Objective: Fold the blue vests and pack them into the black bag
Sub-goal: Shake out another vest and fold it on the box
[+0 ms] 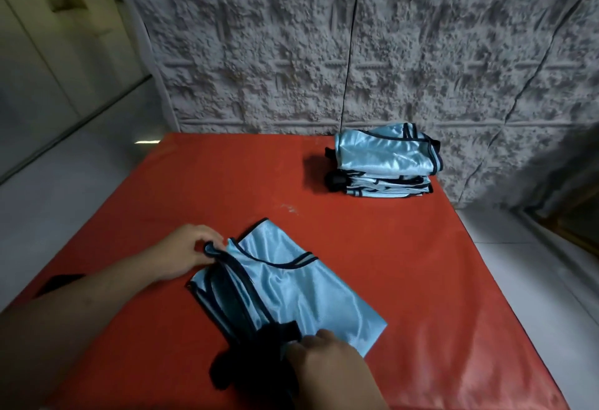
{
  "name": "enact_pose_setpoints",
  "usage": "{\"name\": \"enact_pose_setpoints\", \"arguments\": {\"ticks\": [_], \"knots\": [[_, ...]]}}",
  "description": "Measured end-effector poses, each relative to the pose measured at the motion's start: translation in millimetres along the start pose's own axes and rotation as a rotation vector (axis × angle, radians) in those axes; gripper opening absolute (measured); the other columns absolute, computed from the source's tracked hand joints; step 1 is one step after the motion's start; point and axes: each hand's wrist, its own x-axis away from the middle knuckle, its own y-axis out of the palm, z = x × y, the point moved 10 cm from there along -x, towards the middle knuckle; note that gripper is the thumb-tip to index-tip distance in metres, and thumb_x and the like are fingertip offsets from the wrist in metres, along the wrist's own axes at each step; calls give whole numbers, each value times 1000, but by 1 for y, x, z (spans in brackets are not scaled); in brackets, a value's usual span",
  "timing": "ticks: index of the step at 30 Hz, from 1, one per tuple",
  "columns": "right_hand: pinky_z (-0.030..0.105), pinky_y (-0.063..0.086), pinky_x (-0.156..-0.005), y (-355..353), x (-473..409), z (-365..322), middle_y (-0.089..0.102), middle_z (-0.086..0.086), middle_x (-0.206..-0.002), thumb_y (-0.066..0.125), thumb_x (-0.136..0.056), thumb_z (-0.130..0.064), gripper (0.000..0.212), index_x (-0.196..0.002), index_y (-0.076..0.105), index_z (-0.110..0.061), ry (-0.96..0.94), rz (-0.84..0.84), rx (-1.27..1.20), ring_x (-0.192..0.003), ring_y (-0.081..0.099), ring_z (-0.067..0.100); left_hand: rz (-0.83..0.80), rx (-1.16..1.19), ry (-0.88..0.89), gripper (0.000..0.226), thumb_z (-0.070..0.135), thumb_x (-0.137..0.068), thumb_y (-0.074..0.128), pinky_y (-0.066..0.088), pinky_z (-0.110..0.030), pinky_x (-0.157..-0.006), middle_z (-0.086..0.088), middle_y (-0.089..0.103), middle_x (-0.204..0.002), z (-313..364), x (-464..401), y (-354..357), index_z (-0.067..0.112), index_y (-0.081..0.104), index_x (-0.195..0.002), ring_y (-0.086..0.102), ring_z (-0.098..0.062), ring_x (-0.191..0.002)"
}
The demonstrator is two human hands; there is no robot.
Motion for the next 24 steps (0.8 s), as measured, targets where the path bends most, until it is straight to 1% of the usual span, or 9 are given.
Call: {"name": "enact_pose_setpoints", "arguments": {"ticks": [3, 5, 7, 9, 11, 13, 16, 18, 24], "knots": [[17, 33, -31, 24, 4, -9, 52, -12, -44, 63, -53, -38, 17, -62, 76, -32, -7, -85, 4, -34, 49, 10, -38, -24, -51, 69, -10, -74, 81, 33, 3, -87, 11, 64, -111, -23, 14, 14, 58, 70, -67, 58, 2, -105], [25, 45, -34, 34, 10, -13, 64, -8, -57, 48, -74, -34, 36, -91, 80, -39, 17, -225, -31, -42, 58, 13, -100, -106, -75, 83, -18, -75, 69, 32, -3, -90, 12, 59, -115, -33, 20, 25, 64, 65, -64, 55, -3, -109], [41, 61, -71, 29, 4, -12, 72, 5, -107, 24, -99, -35, 52, -137, 59, -37, 9, -278, -56, -84, 73, 24, -129, -191, -112, 90, -24, -71, 48, 34, -17, -100, 14, 55, -120, -37, 26, 27, 65, 64, -64, 51, -9, -118], [37, 50, -101, 41, 9, 3, 62, 13, -131, 32, -107, -45, 49, -150, 43, -27, 175, -508, -262, -117, 64, 27, -73, -185, -147, 85, -24, -66, 40, 39, -27, -101, 14, 58, -117, -42, 26, 23, 56, 67, -62, 54, -11, -115], [25, 50, -85, 44, 19, 32, 66, 3, -102, 46, -92, -67, 60, -123, 67, -20, 410, -560, -372, -101, 67, 17, 57, -115, -184, 76, -23, -65, 41, 49, -33, -92, 10, 67, -102, -43, 23, 12, 47, 69, -62, 62, -12, -99], [23, 42, -63, 26, 31, 64, 59, -2, -81, 40, -68, -85, 76, -88, 65, -16, 579, -462, -341, -80, 65, 14, 131, -61, -284, 55, -12, -75, 47, 54, -40, -77, 5, 70, -83, -43, 23, 10, 37, 70, -69, 66, -20, -82], [25, 39, -75, 36, 57, 84, 62, -1, -94, 48, -85, -74, 63, -103, 66, -16, 653, -543, -328, -107, 67, 18, 105, -53, -432, 9, 23, -94, 57, 49, -38, -71, 1, 67, -81, -32, 25, 22, 24, 62, -86, 62, -23, -77], [20, 40, -74, 37, 64, 77, 59, -5, -81, 51, -94, -63, 46, -75, 67, -24, 663, -532, -496, -92, 65, 12, 89, -65, -477, 21, 34, -86, 71, 46, -33, -64, 0, 65, -81, -24, 28, 28, 22, 55, -93, 61, -18, -73], [27, 59, -74, 50, 70, 76, 74, 2, -71, 69, -84, -54, 50, -59, 68, -11, 874, -311, -802, -72, 73, 11, 110, 49, -624, 9, 6, -69, 67, 40, -27, -51, -3, 60, -63, -22, 38, 33, 10, 59, -68, 56, -23, -56]]}}
